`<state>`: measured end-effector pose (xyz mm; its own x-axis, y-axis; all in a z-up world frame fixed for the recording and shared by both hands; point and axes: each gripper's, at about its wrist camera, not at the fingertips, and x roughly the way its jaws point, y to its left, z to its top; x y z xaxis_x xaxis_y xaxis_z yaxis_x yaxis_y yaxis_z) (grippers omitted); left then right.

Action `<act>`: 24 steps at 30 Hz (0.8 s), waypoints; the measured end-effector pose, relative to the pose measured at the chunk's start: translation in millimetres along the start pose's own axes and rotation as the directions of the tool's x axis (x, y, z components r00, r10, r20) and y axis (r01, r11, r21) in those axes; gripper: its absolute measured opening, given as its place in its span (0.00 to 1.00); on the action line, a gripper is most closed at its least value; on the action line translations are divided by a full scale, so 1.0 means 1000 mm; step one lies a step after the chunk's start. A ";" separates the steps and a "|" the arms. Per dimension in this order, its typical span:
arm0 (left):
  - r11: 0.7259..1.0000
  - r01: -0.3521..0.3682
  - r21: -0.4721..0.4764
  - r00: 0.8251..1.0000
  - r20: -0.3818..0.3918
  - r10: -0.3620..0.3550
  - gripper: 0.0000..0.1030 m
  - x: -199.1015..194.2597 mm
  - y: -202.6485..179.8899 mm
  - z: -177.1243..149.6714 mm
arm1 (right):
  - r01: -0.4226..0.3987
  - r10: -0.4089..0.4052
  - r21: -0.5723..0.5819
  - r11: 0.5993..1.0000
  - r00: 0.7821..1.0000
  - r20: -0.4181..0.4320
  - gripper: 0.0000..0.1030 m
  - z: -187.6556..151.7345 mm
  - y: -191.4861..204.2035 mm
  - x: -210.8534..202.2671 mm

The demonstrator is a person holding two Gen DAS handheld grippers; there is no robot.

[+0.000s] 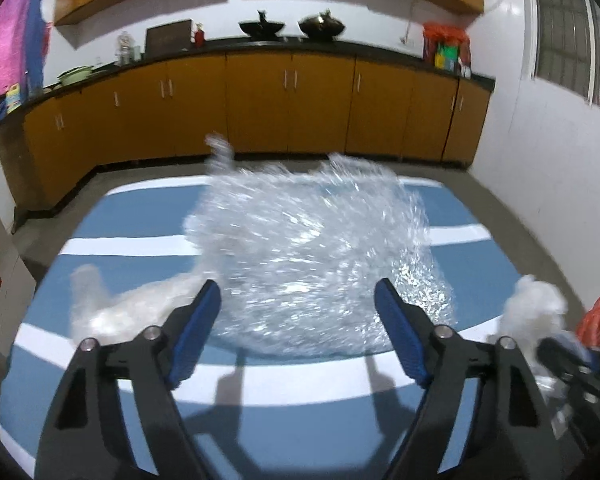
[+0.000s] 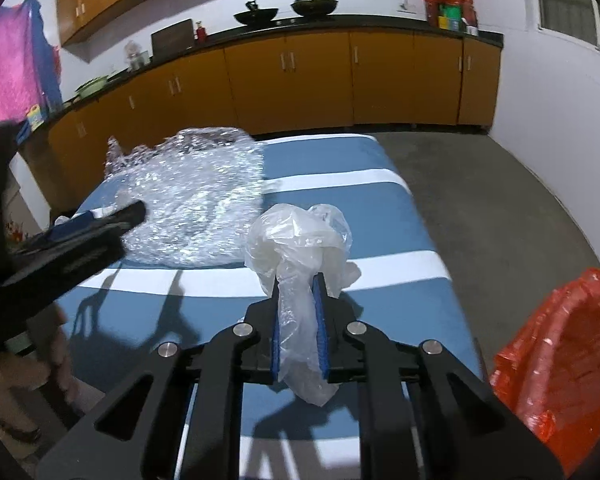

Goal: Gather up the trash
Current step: 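Grasp a clear bag with the right gripper while the left gripper grasps the bubble wrap, then carry the bubble wrap and clear bag to the basket and open both grippers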

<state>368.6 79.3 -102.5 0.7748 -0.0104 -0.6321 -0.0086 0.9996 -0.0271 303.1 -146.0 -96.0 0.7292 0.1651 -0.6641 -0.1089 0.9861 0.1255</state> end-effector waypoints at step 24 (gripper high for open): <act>0.992 0.127 0.013 0.991 -0.041 -0.126 0.05 -0.015 -0.013 -0.015 | -0.021 0.020 0.033 0.999 0.999 0.031 0.14 0.001 -0.002 -0.020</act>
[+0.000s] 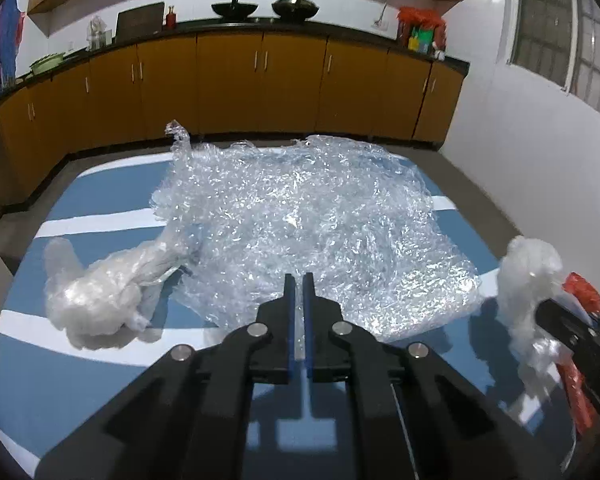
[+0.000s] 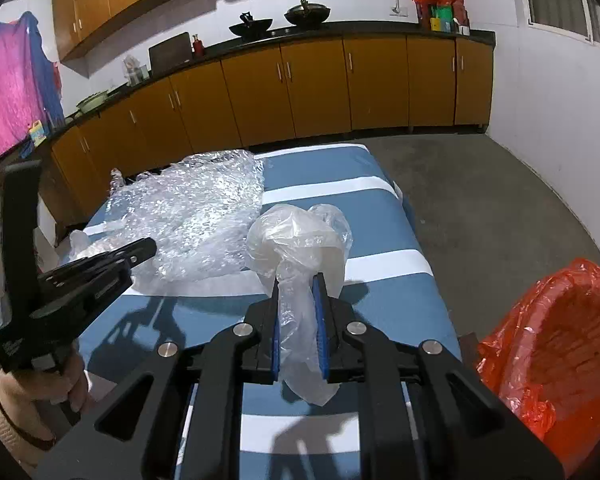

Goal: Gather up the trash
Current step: 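Carry the bubble wrap and clear bag to the basket and open both grippers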

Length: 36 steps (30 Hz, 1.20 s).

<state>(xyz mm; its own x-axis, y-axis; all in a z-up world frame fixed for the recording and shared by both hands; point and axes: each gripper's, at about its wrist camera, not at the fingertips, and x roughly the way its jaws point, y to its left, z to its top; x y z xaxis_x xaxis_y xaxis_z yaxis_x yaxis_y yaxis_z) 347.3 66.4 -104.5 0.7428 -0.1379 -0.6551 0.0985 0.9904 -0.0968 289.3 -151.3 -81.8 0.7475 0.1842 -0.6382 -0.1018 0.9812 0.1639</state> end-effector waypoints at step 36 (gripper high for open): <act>0.956 0.249 0.155 0.954 0.132 -0.269 0.04 -0.137 -0.116 -0.021 | 0.214 -0.241 0.176 0.961 0.960 0.146 0.14 -0.037 -0.097 -0.144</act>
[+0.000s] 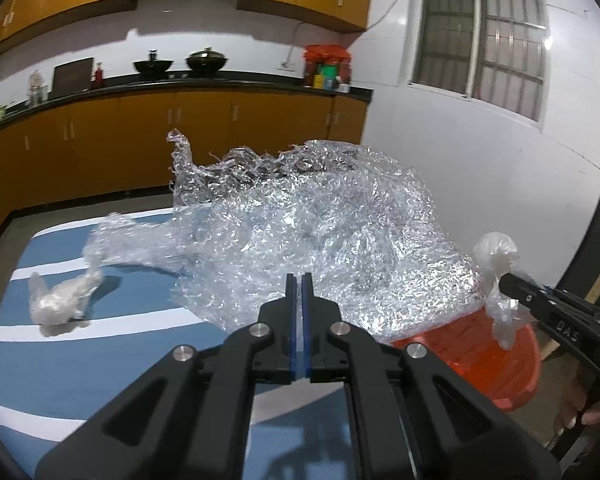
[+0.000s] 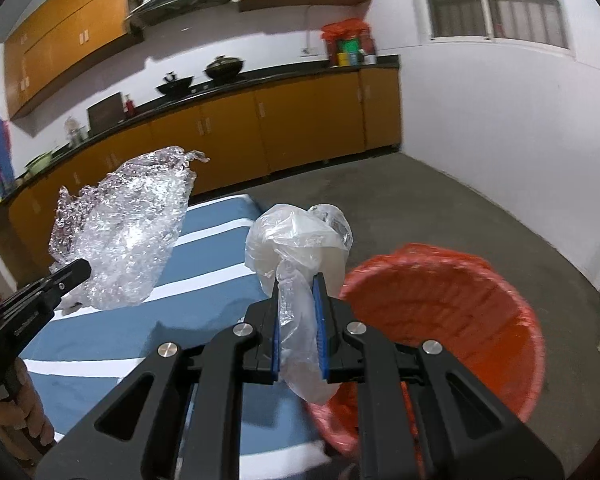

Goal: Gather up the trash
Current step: 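Carry the bubble wrap and clear bag to the basket and open both grippers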

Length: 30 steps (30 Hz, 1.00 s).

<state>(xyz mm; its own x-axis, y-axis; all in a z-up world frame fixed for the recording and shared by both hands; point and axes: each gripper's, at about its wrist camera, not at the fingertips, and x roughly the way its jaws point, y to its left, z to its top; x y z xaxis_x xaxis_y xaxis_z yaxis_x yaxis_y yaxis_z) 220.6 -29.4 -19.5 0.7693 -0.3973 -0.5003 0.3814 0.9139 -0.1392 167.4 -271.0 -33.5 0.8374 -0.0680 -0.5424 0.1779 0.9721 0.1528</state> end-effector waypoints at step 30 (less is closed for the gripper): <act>0.968 0.237 0.081 0.966 -0.129 -0.226 0.04 0.055 -0.147 -0.020 | 0.178 -0.182 0.199 0.964 0.983 0.005 0.14 -0.017 -0.106 -0.041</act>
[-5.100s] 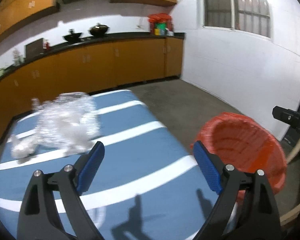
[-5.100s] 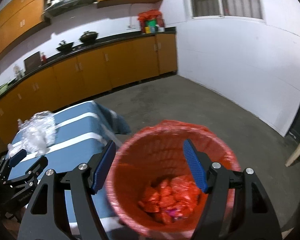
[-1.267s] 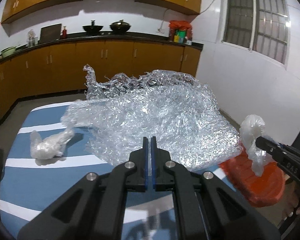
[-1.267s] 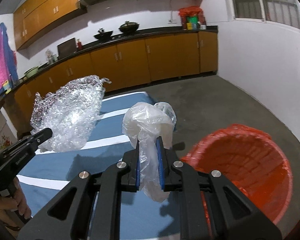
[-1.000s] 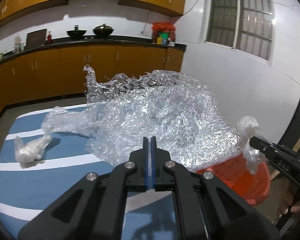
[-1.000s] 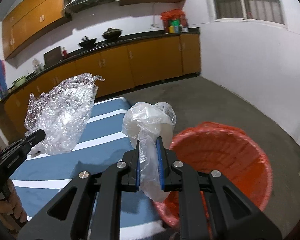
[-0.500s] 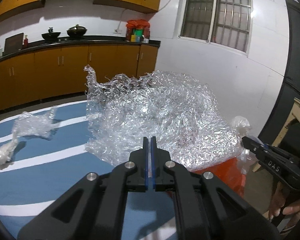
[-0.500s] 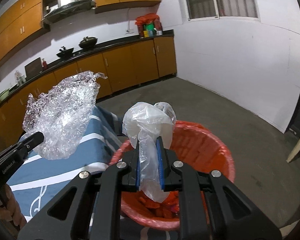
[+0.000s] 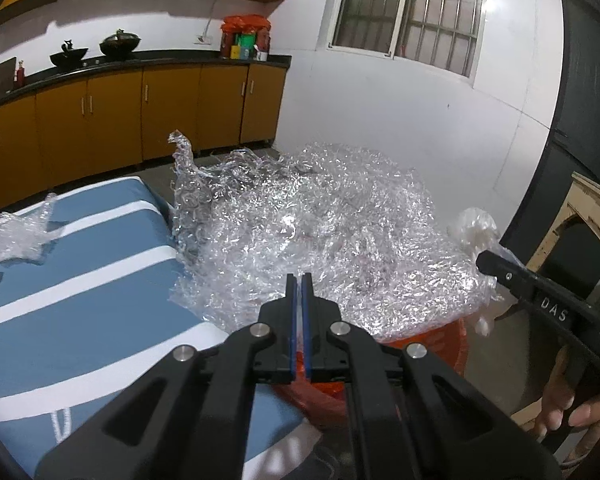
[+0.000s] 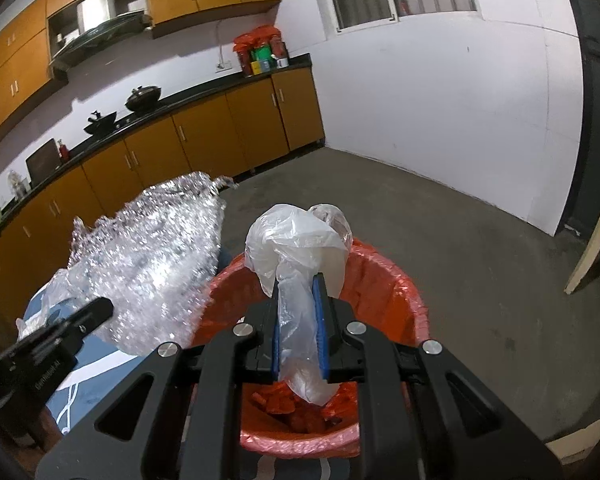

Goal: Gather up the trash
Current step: 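Carry the bubble wrap and clear bag to the basket and open both grippers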

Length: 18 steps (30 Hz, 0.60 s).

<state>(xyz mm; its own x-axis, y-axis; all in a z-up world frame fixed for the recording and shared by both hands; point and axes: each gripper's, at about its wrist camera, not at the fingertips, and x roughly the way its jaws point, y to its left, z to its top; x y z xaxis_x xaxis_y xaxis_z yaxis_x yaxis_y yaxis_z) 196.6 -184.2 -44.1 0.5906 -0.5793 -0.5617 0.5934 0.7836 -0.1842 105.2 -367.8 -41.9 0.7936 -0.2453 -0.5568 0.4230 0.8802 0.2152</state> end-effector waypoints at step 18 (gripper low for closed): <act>0.999 0.034 0.033 0.995 -0.090 -0.031 0.05 0.051 -0.022 -0.010 | 0.025 -0.025 0.027 0.999 0.999 0.020 0.14 0.002 -0.011 0.006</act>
<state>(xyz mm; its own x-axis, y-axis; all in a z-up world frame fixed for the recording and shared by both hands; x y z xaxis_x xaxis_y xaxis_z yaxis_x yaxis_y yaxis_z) 208.3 -228.6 -76.9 0.5205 -0.5809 -0.6258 0.6312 0.7554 -0.1762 105.9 -380.0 -46.0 0.7911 -0.2755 -0.5461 0.4542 0.8625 0.2230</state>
